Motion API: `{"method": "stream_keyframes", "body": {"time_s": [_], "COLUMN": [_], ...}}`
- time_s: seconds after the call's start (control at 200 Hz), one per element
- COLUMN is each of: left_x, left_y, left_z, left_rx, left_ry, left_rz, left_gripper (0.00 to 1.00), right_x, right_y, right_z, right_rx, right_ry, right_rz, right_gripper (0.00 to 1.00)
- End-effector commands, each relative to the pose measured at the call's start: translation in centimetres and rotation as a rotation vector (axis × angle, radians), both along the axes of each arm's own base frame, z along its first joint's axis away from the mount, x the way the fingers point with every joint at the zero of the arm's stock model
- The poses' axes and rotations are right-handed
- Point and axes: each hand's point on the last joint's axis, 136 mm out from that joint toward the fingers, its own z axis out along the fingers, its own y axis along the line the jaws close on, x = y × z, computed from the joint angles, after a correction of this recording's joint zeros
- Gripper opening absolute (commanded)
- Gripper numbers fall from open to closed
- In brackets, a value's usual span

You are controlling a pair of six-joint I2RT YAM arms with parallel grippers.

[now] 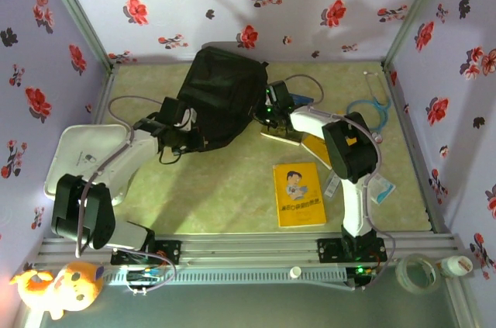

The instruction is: Pack the student bag

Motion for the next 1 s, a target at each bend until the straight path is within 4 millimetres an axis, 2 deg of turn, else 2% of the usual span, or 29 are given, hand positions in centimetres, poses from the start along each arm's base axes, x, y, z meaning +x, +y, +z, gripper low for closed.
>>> {"method": "stream_keyframes", "body": {"time_s": [0.0,0.06,0.155,0.32,0.445,0.57,0.75,0.86,0.995], "left_x": [0.1,0.2,0.3,0.3,0.2,0.0,-0.3,-0.5,-0.9], "left_y": [-1.4,-2.4,-3.9,-6.5,-8.1,-9.2,-9.2,-7.8,-4.8], "left_z": [1.4,2.0,2.5,2.9,2.7,1.7,0.5,0.2,-0.1], "left_rx": [-0.044,-0.063,-0.085,-0.153,-0.160,-0.143,-0.110,-0.037,0.095], "left_ry": [-0.025,-0.039,-0.055,-0.058,-0.045,-0.009,0.045,0.053,0.051], "left_rz": [-0.060,-0.086,-0.130,-0.183,-0.216,-0.243,-0.237,-0.226,-0.195], "left_gripper": [0.00,0.00,0.00,0.00,0.00,0.00,0.00,0.00,0.00], "right_x": [0.1,-1.2,-3.6,-7.2,-8.4,-8.6,-7.8,-7.1,-5.3], "right_y": [-1.1,-1.1,-1.1,0.7,2.5,3.1,1.8,-0.1,-1.9], "right_z": [1.8,2.4,2.7,3.2,3.2,1.7,0.3,-0.8,-1.2], "right_rx": [0.033,0.080,0.167,0.292,0.340,0.328,0.231,0.093,-0.014], "right_ry": [-0.007,0.023,0.090,0.173,0.207,0.239,0.222,0.197,0.145], "right_rz": [-0.041,-0.056,-0.083,-0.089,-0.072,-0.062,-0.074,-0.087,-0.108], "right_gripper": [0.30,0.41,0.53,0.62,0.65,0.51,0.28,0.16,0.13]}}
